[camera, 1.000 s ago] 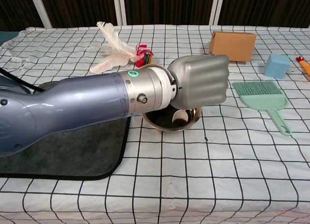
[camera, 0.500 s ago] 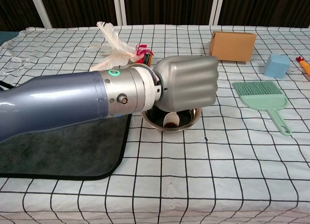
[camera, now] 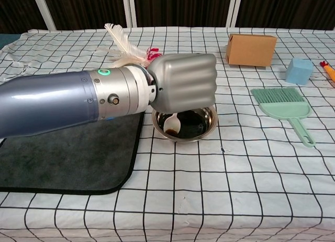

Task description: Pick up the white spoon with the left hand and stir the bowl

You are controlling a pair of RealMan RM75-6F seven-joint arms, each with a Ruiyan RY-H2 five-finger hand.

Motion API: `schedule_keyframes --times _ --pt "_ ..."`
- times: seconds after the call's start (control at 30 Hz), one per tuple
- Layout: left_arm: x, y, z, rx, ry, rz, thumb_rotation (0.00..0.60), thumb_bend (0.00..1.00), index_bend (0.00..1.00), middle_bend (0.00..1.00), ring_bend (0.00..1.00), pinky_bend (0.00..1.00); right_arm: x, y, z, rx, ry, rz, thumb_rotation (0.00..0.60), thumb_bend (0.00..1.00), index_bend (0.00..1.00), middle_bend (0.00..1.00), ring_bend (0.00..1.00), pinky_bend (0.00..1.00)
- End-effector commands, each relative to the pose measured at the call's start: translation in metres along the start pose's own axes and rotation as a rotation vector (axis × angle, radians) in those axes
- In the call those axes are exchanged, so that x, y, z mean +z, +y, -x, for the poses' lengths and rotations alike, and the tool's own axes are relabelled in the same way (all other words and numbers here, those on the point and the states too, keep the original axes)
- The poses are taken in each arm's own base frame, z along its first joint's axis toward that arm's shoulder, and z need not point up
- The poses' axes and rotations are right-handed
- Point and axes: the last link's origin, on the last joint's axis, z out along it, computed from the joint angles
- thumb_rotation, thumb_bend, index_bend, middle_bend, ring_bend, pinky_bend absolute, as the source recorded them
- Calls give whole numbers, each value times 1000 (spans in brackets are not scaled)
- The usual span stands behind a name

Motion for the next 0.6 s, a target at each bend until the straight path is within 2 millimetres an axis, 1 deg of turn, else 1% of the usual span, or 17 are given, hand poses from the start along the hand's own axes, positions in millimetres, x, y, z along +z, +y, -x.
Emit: schedule_keyframes --times 0.03,0.2,0.6 --pt "0 0 3 10 -12 6 600 517 739 969 905 857 0 0 0 0 0 2 600 220 0 113 182 256" --pt "3 1 6 12 -22 12 600 518 739 969 905 857 0 0 0 0 2 1 600 221 0 113 182 256" --pt "22 -1 11 40 -37 -7 600 518 739 969 905 858 -1 1 -4 9 15 8 600 221 0 113 182 256"
